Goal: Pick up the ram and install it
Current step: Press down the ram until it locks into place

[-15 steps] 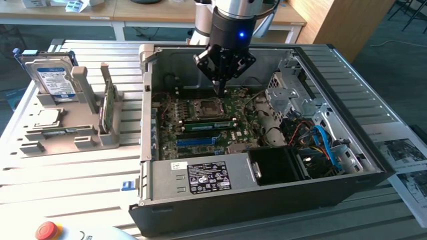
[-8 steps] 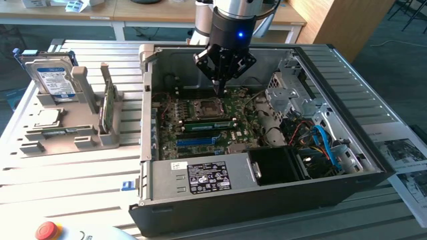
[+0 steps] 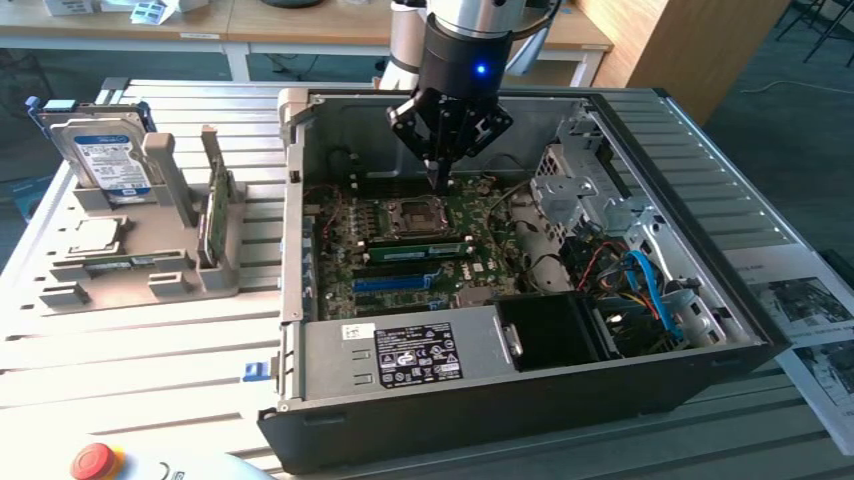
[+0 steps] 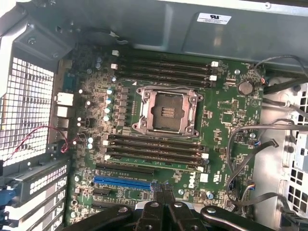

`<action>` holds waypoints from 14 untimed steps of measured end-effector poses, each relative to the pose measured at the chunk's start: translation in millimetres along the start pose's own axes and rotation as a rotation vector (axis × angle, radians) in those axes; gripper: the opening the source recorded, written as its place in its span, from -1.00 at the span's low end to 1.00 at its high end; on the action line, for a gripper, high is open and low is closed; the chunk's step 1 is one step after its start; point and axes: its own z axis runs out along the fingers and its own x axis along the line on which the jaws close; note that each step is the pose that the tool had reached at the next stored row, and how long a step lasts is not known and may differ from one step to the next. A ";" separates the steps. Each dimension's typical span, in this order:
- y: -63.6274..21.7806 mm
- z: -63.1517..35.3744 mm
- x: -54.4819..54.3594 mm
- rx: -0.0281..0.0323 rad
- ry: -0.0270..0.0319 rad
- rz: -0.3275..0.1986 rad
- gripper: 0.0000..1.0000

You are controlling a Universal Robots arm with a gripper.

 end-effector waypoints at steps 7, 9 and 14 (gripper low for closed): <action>0.0 0.0 0.0 -0.0009 0.0000 0.027 -0.80; 0.0 0.0 0.0 -0.0011 0.0000 0.034 -0.80; 0.0 0.0 0.0 -0.0014 0.0000 0.040 -0.80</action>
